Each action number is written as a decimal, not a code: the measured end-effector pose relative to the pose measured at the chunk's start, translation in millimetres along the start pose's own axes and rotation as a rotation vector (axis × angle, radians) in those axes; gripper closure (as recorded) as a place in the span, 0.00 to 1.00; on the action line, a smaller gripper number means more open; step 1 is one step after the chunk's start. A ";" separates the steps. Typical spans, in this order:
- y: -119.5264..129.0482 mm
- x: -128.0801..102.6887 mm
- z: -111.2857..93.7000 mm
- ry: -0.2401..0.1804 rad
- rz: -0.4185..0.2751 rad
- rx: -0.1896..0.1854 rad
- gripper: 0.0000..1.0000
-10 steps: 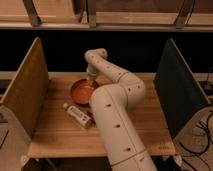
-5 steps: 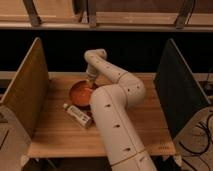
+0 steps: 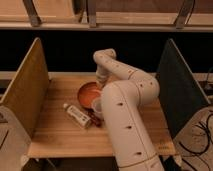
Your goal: Drag the ceramic bowl in a circle
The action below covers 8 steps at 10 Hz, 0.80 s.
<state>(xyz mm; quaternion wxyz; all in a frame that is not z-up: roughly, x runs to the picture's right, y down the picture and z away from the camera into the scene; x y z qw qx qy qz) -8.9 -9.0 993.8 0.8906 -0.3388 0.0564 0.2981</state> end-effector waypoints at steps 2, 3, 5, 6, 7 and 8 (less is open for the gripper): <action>-13.3 -4.9 3.6 -0.019 0.018 0.029 1.00; -13.9 -17.4 6.8 -0.034 0.001 0.033 1.00; -5.9 -53.6 12.2 -0.071 -0.063 0.030 1.00; 0.1 -71.7 12.2 -0.089 -0.098 0.030 1.00; 9.0 -94.2 10.0 -0.114 -0.146 0.028 1.00; 13.2 -104.9 6.1 -0.132 -0.167 0.026 1.00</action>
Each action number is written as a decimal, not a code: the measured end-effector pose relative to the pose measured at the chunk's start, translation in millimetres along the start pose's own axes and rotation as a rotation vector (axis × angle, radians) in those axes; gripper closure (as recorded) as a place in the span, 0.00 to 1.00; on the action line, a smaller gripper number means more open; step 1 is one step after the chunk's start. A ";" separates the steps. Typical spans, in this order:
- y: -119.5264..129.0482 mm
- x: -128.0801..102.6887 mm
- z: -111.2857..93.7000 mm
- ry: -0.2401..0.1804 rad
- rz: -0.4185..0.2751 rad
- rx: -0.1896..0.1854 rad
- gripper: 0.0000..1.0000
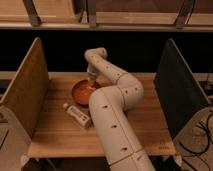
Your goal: Drag the ceramic bowl in a circle
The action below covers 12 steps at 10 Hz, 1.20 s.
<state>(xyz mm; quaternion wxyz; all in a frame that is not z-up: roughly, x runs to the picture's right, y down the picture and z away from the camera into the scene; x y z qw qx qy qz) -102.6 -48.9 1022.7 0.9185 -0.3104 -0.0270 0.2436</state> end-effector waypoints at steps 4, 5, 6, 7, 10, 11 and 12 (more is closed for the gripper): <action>16.6 -10.4 -8.7 -0.023 -0.039 -0.043 1.00; 20.1 -0.5 -9.8 -0.012 -0.026 -0.058 1.00; 22.8 14.1 -9.9 0.005 -0.002 -0.072 1.00; 23.7 29.8 -10.2 0.026 0.024 -0.081 1.00; 13.6 78.3 -10.6 0.094 0.109 -0.076 1.00; 6.2 85.9 -11.3 0.105 0.124 -0.063 1.00; -3.9 90.0 -11.9 0.112 0.134 -0.043 1.00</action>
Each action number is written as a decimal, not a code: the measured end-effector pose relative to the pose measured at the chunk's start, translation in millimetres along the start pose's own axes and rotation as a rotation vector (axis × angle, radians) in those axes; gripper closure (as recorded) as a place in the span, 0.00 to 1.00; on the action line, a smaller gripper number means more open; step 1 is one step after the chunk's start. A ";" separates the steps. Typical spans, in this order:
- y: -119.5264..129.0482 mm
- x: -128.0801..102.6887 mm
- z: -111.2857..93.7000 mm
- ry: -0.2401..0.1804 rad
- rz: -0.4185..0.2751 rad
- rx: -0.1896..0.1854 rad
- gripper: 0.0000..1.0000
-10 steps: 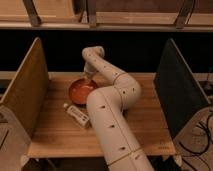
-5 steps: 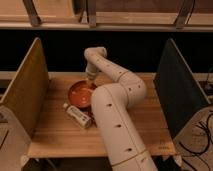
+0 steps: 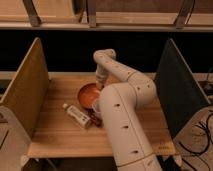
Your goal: Drag the ceramic bowl in a circle
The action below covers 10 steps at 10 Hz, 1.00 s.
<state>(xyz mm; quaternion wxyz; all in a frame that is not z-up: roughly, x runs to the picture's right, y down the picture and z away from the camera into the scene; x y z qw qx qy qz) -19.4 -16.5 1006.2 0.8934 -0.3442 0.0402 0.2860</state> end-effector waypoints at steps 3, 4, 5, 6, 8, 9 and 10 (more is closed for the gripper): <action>-24.9 -28.6 -5.4 -0.010 -0.048 0.076 1.00; -23.6 -45.4 -6.8 -0.020 -0.082 0.090 1.00; -21.7 -59.0 -8.1 -0.033 -0.111 0.098 1.00; -17.1 -71.3 -9.0 -0.048 -0.136 0.098 1.00; 0.5 -97.7 -11.3 -0.083 -0.203 0.080 1.00; 11.0 -106.9 -11.5 -0.094 -0.233 0.063 1.00; 20.7 -113.1 -11.8 -0.104 -0.255 0.042 1.00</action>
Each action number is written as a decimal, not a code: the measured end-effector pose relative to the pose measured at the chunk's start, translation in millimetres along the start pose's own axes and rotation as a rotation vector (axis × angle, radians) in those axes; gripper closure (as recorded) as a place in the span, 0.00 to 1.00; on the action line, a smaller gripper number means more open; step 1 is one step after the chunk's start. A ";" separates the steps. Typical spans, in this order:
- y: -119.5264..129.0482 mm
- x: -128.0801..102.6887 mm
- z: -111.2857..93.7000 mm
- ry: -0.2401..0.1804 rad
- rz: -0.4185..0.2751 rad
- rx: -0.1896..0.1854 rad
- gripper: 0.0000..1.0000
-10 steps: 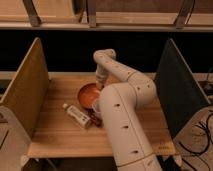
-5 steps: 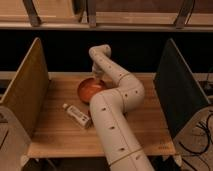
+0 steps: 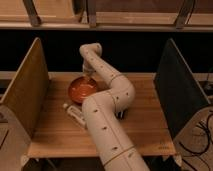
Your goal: Drag the ceramic bowl in a circle
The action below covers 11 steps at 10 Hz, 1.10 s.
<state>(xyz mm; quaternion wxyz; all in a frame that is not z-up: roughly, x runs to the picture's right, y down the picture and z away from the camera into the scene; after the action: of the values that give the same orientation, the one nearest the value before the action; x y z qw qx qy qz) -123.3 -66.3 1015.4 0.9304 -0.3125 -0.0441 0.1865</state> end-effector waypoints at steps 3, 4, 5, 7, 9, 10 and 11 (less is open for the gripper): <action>29.7 -12.5 5.0 -0.029 -0.035 -0.088 1.00; 35.9 -3.9 6.2 -0.025 -0.024 -0.113 1.00; 36.5 5.7 5.8 -0.017 -0.006 -0.121 1.00; 27.6 48.4 2.1 0.030 0.076 -0.110 1.00; 15.0 87.5 -3.2 0.085 0.144 -0.076 1.00; 7.3 107.7 -4.7 0.117 0.177 -0.052 1.00; -0.5 124.5 -6.1 0.145 0.214 -0.028 1.00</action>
<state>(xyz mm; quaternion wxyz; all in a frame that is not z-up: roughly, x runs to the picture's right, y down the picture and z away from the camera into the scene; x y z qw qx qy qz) -6.6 -23.4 1006.5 0.9015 -0.3410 0.0542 0.2608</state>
